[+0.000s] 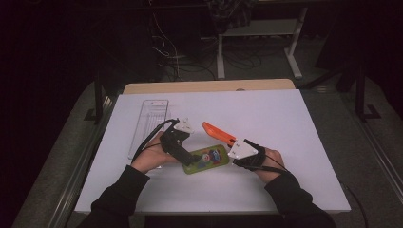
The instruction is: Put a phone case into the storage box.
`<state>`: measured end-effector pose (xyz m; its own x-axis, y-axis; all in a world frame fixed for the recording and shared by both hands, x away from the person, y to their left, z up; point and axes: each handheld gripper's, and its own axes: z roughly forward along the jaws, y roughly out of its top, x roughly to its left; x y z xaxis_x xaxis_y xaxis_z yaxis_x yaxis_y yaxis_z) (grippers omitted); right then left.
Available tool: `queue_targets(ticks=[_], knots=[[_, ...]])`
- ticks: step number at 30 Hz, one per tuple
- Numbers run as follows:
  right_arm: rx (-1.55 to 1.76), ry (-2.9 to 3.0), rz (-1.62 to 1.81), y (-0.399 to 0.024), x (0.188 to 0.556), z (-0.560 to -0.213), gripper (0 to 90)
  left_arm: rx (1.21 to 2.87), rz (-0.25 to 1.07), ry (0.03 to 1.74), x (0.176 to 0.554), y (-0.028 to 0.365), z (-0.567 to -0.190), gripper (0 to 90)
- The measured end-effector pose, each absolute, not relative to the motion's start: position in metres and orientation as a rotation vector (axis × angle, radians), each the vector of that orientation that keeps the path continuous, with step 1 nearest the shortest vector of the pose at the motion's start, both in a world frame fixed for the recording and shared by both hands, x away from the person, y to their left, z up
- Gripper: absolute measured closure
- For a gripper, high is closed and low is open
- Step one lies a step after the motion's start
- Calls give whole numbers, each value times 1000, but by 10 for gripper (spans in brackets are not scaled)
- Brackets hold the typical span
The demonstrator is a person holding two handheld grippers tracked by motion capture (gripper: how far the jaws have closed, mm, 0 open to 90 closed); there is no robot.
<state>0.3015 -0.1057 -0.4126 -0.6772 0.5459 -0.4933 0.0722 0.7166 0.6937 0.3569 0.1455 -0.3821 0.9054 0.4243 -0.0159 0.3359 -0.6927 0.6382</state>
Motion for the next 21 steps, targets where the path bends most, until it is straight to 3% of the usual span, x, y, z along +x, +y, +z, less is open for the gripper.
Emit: queue_targets(ticks=[21], knots=[[996, 2283, 1383, -132, 325, -408, 786, 2384, 178, 584, 359, 146, -383, 0]])
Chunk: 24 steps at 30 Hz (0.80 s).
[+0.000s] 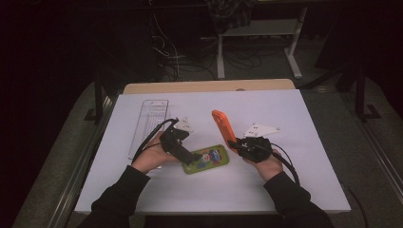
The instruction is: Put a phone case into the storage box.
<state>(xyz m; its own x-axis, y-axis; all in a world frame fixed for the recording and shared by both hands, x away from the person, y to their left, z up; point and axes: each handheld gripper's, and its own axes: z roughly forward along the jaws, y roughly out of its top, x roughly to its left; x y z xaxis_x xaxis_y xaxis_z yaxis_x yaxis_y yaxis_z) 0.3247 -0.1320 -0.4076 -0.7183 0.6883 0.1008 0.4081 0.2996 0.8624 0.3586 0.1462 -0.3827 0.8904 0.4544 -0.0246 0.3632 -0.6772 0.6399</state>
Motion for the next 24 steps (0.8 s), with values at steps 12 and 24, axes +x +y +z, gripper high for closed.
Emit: queue_targets(ticks=[12, 24], knots=[[1088, 2287, 1424, -133, 327, -411, 787, 2216, 135, 677, 364, 147, -373, 0], [1084, 2274, 1464, -131, 325, -407, 787, 2065, 104, 699, 382, 136, -354, 0]])
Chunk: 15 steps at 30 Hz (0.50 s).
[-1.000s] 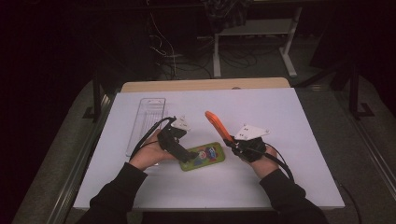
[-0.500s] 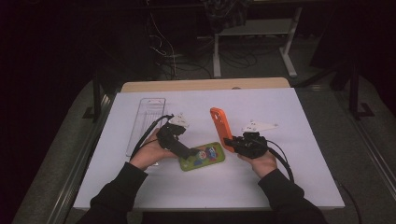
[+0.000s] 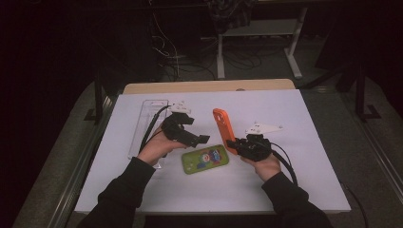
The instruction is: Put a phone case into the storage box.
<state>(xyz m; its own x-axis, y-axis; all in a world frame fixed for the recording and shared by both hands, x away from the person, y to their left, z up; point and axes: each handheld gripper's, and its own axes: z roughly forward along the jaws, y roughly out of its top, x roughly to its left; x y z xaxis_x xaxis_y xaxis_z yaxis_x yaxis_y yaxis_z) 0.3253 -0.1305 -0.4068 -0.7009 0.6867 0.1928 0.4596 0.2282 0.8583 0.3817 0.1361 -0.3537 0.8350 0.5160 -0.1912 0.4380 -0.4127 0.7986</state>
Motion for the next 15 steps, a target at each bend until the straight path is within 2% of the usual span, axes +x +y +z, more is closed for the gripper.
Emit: queue_targets(ticks=[15], knots=[[1044, 2288, 1506, -118, 322, -404, 787, 2009, 98, 678, 392, 115, -347, 0]])
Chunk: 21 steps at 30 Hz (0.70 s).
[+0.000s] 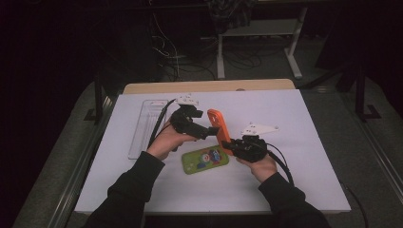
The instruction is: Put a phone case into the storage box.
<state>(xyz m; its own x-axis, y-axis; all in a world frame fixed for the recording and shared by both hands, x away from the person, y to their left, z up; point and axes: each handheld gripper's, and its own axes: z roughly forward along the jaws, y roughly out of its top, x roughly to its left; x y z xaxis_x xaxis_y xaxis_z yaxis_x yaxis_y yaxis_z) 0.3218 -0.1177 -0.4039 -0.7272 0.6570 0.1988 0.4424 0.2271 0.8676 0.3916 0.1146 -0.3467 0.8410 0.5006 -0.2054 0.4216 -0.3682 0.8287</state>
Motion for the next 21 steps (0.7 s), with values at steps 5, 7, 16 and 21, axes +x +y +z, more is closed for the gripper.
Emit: queue_targets(ticks=[5, 7, 16, 21], knots=[[1022, 2294, 1528, -112, 321, -403, 788, 1975, 95, 697, 393, 112, -347, 0], [1017, 2293, 1534, -110, 319, -402, 788, 1983, 96, 686, 394, 111, -348, 0], [1003, 2306, 1540, -105, 318, -402, 788, 1950, 72, 697, 392, 104, -351, 0], [1001, 2304, 1538, -105, 319, -403, 787, 1951, 71, 702, 392, 103, -352, 0]])
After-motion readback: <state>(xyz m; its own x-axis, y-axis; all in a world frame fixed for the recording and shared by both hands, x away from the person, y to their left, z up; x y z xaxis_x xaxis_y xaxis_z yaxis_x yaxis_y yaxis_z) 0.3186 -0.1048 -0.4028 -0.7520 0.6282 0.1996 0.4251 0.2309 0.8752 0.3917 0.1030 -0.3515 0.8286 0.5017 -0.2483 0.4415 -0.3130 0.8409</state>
